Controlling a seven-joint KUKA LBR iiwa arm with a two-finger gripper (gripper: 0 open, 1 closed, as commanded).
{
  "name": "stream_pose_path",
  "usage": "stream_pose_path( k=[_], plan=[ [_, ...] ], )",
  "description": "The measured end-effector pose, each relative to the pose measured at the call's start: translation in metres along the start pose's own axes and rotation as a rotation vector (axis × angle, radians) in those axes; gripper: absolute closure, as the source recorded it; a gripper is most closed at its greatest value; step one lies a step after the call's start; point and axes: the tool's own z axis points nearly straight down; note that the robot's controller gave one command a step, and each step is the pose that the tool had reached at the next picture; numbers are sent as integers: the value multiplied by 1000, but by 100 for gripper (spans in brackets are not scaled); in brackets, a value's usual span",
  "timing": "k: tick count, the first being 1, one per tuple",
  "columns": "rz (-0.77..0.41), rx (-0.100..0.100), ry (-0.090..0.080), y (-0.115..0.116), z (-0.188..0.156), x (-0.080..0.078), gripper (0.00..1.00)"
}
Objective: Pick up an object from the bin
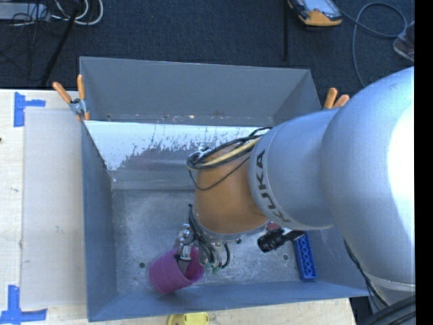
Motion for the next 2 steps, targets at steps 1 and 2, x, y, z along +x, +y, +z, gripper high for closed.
stream_pose_path(
  k=[1, 2],
  plan=[
    [-3, 6, 12, 0, -8, -2, 100],
    [-77, 0, -1, 6, -51, -14, 100]
  ],
)
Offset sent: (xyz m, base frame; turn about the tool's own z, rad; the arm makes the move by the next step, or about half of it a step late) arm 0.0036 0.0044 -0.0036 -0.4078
